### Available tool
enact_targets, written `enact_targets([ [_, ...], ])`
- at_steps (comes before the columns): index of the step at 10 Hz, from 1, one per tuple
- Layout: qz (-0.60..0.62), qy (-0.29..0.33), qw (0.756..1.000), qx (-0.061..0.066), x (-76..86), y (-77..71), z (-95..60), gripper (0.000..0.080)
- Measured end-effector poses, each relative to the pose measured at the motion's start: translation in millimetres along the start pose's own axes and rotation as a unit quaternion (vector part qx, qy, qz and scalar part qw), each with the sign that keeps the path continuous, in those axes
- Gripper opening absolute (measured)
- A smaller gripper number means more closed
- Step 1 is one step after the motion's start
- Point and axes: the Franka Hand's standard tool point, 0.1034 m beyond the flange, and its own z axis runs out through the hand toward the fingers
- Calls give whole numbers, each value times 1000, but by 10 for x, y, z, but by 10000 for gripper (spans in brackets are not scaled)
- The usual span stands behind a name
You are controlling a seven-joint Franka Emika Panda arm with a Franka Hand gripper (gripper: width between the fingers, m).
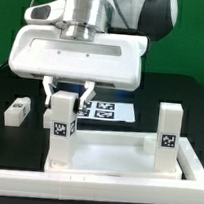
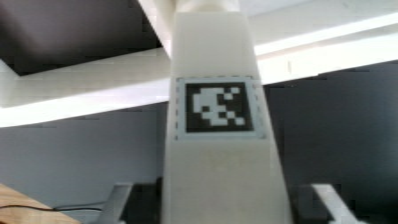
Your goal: Assemble desk
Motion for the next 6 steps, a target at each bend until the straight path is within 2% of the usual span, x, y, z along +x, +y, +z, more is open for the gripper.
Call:
enact_targets([
  [1, 0, 0, 1000, 0, -1, 1, 0, 290],
  [2, 0, 0, 1000, 0, -2, 1, 1, 401],
  [3, 0, 0, 1000, 0, -2, 1, 1, 548],
  [4, 0, -1, 1000, 0, -3, 1, 1, 548],
  [5, 0, -1, 1000, 0, -3, 1, 1, 627],
  [6, 0, -1, 1000, 0, -2, 1, 1, 627],
])
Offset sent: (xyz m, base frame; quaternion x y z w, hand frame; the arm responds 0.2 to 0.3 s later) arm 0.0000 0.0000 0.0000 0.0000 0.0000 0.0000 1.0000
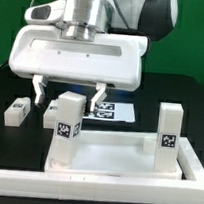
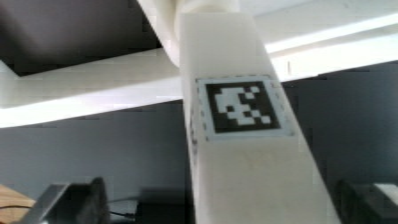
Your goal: Assemble desk
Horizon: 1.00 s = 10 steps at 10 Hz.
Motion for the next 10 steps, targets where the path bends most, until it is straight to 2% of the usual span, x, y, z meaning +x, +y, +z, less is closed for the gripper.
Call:
enact_targets([
  [6, 0, 0, 1000, 0, 3, 1, -2, 649],
  [8, 10, -33, 999, 13, 161, 106, -97, 649],
  [9, 13, -34, 999, 18, 212, 91, -99, 649],
  [10, 17, -66, 997, 24, 194, 74, -69, 649],
])
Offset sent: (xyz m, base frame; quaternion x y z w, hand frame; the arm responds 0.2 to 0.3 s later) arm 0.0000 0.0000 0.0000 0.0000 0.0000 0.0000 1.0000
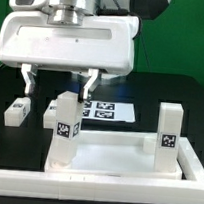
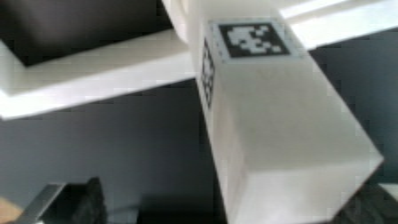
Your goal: Assemble desk
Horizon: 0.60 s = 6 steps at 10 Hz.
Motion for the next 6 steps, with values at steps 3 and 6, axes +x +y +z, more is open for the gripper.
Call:
enact_targets([
  [3, 17, -157, 987, 33, 29, -132, 5, 649],
  [6, 21, -211, 976, 39, 23, -163, 72, 649],
])
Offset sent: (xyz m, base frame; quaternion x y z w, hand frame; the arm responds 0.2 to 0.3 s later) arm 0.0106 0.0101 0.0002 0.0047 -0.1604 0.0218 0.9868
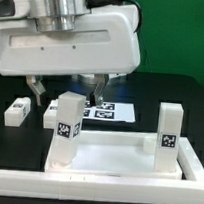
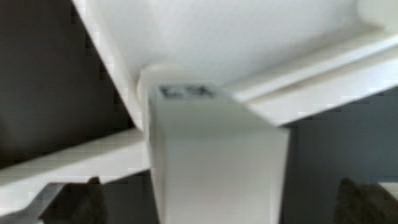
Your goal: Assemble desk
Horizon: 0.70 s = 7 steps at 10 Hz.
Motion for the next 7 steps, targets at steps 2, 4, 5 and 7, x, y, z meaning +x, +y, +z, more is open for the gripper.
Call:
enact_targets([
  [2, 0, 0, 1000, 0, 0, -1, -2, 612],
  [4, 0, 0, 1000, 0, -1, -1, -1, 436],
  [5, 6, 0, 1000, 0, -1, 0, -1, 436],
  [7, 25, 1, 1000, 0, 5, 6, -7, 298],
])
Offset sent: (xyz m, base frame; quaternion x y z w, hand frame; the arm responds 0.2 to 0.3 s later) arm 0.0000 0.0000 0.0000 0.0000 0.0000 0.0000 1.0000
